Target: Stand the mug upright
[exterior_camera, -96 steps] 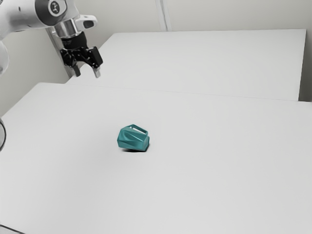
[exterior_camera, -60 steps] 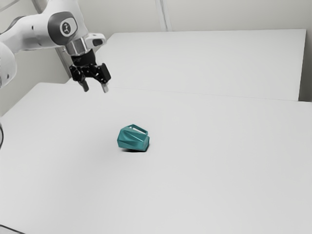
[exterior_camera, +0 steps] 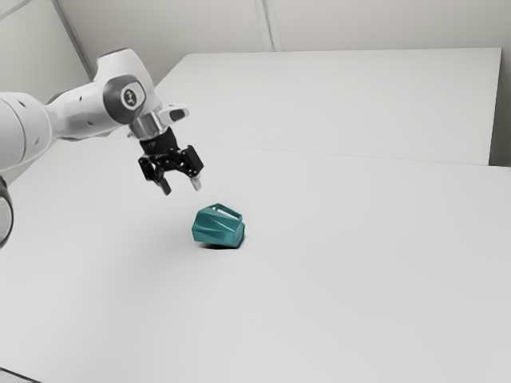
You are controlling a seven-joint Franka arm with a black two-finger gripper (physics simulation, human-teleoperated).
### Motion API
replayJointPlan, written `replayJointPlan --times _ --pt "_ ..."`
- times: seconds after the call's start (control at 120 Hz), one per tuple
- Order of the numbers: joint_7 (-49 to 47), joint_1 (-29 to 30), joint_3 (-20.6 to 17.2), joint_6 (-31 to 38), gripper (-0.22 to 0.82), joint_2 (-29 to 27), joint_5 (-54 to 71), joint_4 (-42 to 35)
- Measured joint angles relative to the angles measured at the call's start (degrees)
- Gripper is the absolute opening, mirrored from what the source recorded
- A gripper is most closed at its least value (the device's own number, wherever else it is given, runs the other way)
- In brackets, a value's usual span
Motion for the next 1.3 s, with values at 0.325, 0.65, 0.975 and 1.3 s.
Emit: replayJointPlan --times 0.325,0.65,0.975,1.3 --pt "4.54 2.59 4.20 0.81 0.60 3.07 -12.20 -0.69" --pt "14.07 2.82 5.09 -0.59 0.60 5.78 -23.06 -3.01" --pt "20.49 3.44 5.10 -0.80 0.60 7.62 -26.62 -3.03" --pt "24.28 3.38 5.01 -0.69 0.60 8.57 -28.47 -4.06"
